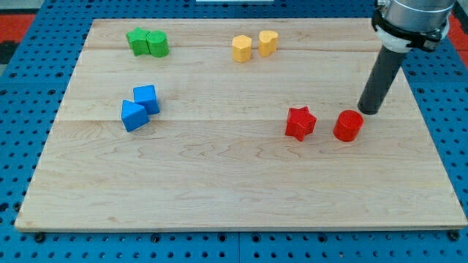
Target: Push the red circle next to the red star
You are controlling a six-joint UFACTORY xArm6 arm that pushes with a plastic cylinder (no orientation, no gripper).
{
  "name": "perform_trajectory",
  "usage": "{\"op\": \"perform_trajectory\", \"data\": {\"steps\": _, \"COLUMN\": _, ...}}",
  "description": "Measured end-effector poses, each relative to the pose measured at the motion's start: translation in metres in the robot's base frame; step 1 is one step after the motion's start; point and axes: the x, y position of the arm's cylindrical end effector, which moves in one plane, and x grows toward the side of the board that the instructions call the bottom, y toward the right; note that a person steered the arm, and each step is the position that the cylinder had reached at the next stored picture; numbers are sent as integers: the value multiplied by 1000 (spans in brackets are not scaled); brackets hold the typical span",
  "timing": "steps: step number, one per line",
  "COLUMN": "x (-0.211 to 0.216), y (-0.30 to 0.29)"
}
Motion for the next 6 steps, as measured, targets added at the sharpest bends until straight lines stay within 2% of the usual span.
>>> {"op": "perform_trajectory", "data": {"steps": 3, "x": 19, "y": -3}}
{"op": "perform_trajectory", "data": {"steps": 6, "x": 19, "y": -112}}
